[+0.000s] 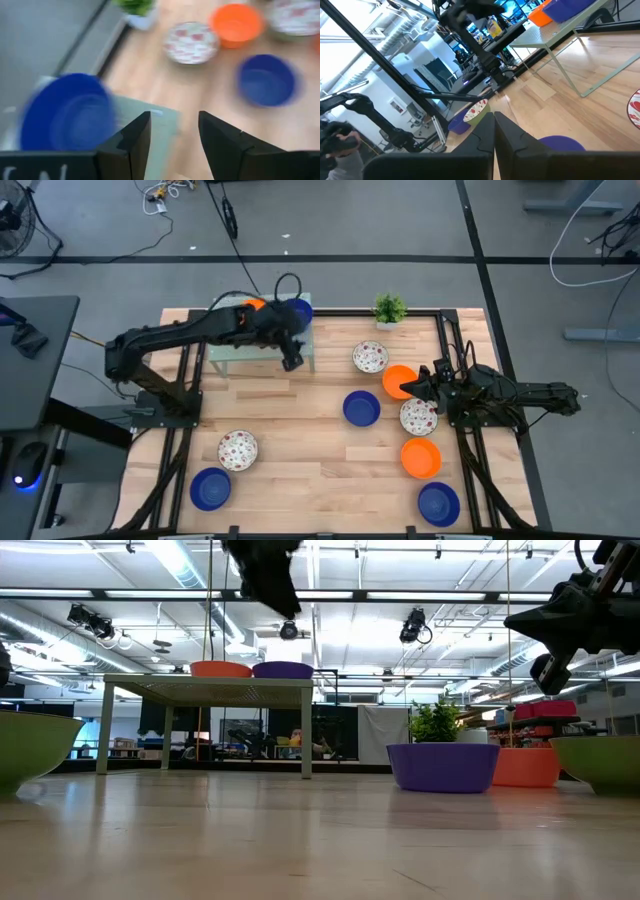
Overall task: Pick & Place Mini bowls
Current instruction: Put the white patterned bowl on the shelf
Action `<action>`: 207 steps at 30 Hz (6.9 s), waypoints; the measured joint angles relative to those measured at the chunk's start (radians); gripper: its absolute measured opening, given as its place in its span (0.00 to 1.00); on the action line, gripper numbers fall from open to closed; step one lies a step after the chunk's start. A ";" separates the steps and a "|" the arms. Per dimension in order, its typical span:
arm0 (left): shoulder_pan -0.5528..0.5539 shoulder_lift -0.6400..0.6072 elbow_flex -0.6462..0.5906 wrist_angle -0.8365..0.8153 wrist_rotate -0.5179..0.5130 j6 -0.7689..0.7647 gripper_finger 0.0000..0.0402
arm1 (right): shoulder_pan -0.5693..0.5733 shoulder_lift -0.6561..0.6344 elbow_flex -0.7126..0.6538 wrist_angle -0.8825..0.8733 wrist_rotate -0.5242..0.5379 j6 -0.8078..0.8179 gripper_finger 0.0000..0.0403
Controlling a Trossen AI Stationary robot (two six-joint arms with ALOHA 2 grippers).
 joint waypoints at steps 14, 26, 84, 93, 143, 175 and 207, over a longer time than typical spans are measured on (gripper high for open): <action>-0.498 0.023 0.000 -0.372 0.024 -0.469 0.43 | 0.000 0.000 0.000 0.000 0.000 0.000 0.02; -0.877 0.116 0.000 -0.512 -0.201 -1.030 0.43 | 0.000 0.000 0.000 -0.002 0.000 0.000 0.02; -0.768 0.324 -0.264 -0.319 0.338 -1.078 0.25 | 0.000 0.000 0.000 0.000 0.000 0.000 0.02; -0.754 0.310 -0.262 -0.350 0.337 -1.038 0.05 | 0.000 0.000 0.000 0.000 0.000 0.000 0.02; -0.177 -0.081 0.144 -0.799 -0.020 -0.334 0.02 | 0.000 0.000 0.000 0.000 0.000 0.000 0.02; 0.360 -0.117 0.017 -0.797 -0.142 -0.121 0.02 | 0.000 0.000 0.000 0.000 0.000 0.000 0.02; 0.273 -0.053 -0.086 -0.798 -0.232 -0.037 0.04 | 0.000 0.000 0.000 0.000 0.000 0.000 0.02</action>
